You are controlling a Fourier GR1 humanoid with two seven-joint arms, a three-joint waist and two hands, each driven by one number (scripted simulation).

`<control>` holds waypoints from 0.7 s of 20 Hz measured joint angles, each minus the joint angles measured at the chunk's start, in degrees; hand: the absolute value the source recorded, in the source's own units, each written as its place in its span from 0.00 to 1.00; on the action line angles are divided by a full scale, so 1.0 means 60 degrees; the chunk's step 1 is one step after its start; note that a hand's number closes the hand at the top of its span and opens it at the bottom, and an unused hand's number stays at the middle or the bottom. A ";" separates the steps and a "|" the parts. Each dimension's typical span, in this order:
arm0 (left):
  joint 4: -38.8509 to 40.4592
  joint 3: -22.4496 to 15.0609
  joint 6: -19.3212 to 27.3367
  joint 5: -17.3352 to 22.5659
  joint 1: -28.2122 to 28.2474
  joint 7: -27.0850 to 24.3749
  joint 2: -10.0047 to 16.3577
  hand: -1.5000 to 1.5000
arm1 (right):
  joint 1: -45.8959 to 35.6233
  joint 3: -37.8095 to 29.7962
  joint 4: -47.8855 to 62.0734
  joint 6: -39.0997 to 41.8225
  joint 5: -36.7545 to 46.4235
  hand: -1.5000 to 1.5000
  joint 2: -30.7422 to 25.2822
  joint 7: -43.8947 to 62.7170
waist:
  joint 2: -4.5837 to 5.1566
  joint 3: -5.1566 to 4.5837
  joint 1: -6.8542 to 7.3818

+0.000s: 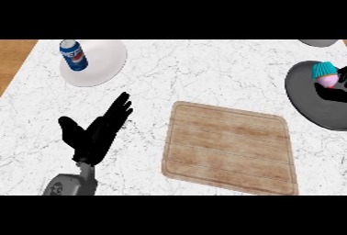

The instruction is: Pick the cupcake from the cutting board and place it in the pan

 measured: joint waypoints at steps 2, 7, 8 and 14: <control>0.0031 -0.0070 0.0014 -0.0048 -0.0047 -0.0015 -0.0067 0.50 | -0.0176 0.0212 0.0645 0.0272 0.0344 0.00 -0.0300 0.0406 | 0.0039 0.0002 0.0090; -0.0110 -0.0167 -0.0011 -0.0121 0.0022 -0.0017 -0.0068 0.50 | -0.0469 0.0259 0.1646 0.0842 0.0505 0.00 -0.0439 0.0445 | 0.0070 0.0028 0.0209; -0.0126 -0.0107 -0.0029 -0.0068 0.0028 -0.0013 -0.0048 0.50 | -0.0538 0.0157 0.1714 0.0978 0.0395 0.00 -0.0410 0.0310 | 0.0070 0.0032 0.0209; -0.0085 -0.0016 -0.0024 0.0017 -0.0075 0.0068 -0.0073 0.50 | -0.0742 -0.1106 0.1668 0.2015 -0.1010 0.00 -0.0242 -0.1051 | 0.0058 0.0059 0.0059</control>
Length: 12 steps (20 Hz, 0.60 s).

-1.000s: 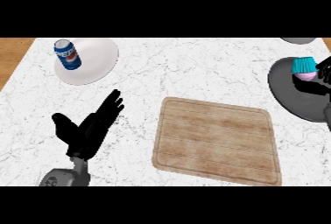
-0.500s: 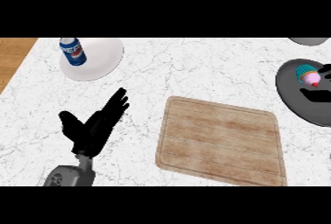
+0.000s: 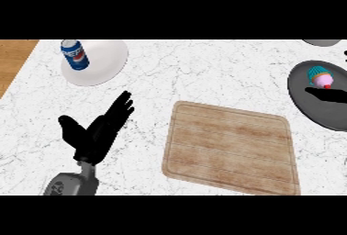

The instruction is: Pick the cupcake from the cutting board and place it in the pan

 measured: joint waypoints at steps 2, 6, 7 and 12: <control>0.0023 0.0023 0.0003 -0.0014 0.0051 -0.0038 0.0015 0.50 | 0.0034 -0.0453 0.0055 0.0572 -0.0489 0.00 -0.0174 -0.0335 | -0.0011 -0.0002 -0.0050; 0.0009 0.0060 -0.0015 -0.0011 0.0111 -0.0083 0.0036 0.50 | 0.0175 -0.1102 0.0396 0.1821 -0.1191 0.00 -0.0518 -0.0557 | -0.0016 -0.0010 -0.0073; -0.0030 0.0019 0.0011 -0.0048 0.0129 -0.0075 0.0013 0.50 | 0.0246 -0.1226 0.0478 0.2179 -0.1326 0.00 -0.0639 -0.0602 | -0.0019 -0.0007 -0.0081; -0.0002 0.0069 0.0054 -0.0072 0.0180 -0.0122 -0.0004 0.50 | 0.0729 -0.1413 0.0750 0.4235 -0.1596 0.00 -0.1311 -0.0974 | -0.0046 -0.0012 -0.0163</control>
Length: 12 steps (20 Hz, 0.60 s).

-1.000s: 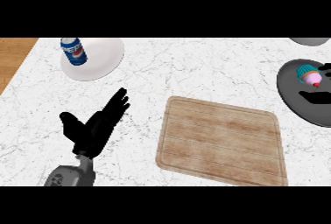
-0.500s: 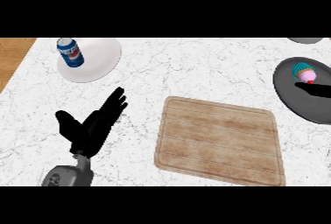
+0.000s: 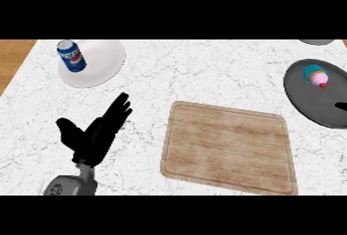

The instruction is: Pick the cupcake from the cutting board and place it in the pan

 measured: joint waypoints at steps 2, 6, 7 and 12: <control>0.0134 0.0041 -0.0057 0.0019 0.0011 -0.0105 -0.0002 0.50 | 0.0324 -0.0020 0.0042 0.0659 -0.0043 0.00 -0.0201 -0.0321 | -0.0008 -0.0004 -0.0046; -0.0027 0.0076 -0.0028 0.0036 0.0045 0.0040 0.0041 0.50 | 0.0943 -0.0077 0.0120 0.1981 -0.0143 0.00 -0.0600 -0.0927 | -0.0032 0.0005 -0.0074; 0.0021 0.0141 -0.0072 0.0066 0.0015 0.0022 0.0088 0.50 | 0.1072 -0.0082 0.0123 0.2312 -0.0160 0.00 -0.0723 -0.1048 | -0.0040 0.0003 -0.0097; 0.0029 0.0127 -0.0197 0.0062 0.0180 -0.0087 0.0129 0.50 | 0.1627 -0.0033 0.0044 0.2960 -0.0151 0.00 -0.1088 -0.1257 | -0.0065 0.0000 -0.0112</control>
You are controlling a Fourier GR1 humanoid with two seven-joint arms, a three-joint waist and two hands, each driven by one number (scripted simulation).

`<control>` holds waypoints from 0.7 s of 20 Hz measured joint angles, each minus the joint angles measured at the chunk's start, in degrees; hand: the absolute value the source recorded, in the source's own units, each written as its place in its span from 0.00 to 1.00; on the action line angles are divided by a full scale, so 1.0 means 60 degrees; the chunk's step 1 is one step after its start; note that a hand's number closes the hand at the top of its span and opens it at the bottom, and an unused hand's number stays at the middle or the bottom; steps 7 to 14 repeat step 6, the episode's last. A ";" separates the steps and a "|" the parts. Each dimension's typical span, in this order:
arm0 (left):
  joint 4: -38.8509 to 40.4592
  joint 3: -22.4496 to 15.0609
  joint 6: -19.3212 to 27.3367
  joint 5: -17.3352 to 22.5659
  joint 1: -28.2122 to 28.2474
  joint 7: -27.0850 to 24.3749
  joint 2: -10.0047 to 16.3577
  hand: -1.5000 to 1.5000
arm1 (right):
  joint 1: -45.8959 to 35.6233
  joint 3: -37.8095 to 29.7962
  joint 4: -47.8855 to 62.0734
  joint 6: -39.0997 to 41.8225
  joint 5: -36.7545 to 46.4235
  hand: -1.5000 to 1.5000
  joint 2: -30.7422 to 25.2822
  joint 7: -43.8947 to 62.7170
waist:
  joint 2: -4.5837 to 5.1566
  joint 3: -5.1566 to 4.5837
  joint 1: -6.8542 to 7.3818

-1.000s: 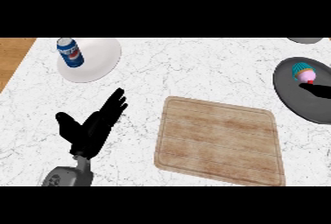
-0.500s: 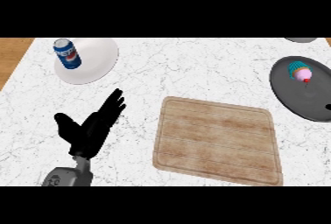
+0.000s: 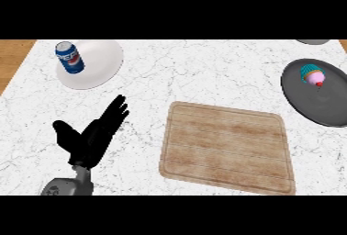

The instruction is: Pick the cupcake from the cutting board and place it in the pan

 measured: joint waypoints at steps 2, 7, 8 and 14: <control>-0.0122 0.0036 0.0008 0.0071 -0.0024 0.0169 0.0017 0.50 | 0.0095 0.0018 -0.0027 0.0074 -0.0001 0.00 -0.0064 0.0048 | -0.0011 0.0003 0.0009; -0.0084 -0.0005 0.0082 -0.0010 -0.0036 0.0161 -0.0064 0.50 | 0.0331 0.0088 -0.0159 0.0243 0.0011 0.00 -0.0155 -0.0004 | -0.0029 -0.0001 -0.0027; -0.0084 -0.0005 0.0082 -0.0010 -0.0036 0.0161 -0.0064 0.50 | 0.0331 0.0088 -0.0159 0.0243 0.0011 0.00 -0.0155 -0.0004 | -0.0029 -0.0001 -0.0027; -0.0084 -0.0005 0.0082 -0.0010 -0.0036 0.0161 -0.0064 0.50 | 0.0331 0.0088 -0.0159 0.0243 0.0011 0.00 -0.0155 -0.0004 | -0.0029 -0.0001 -0.0027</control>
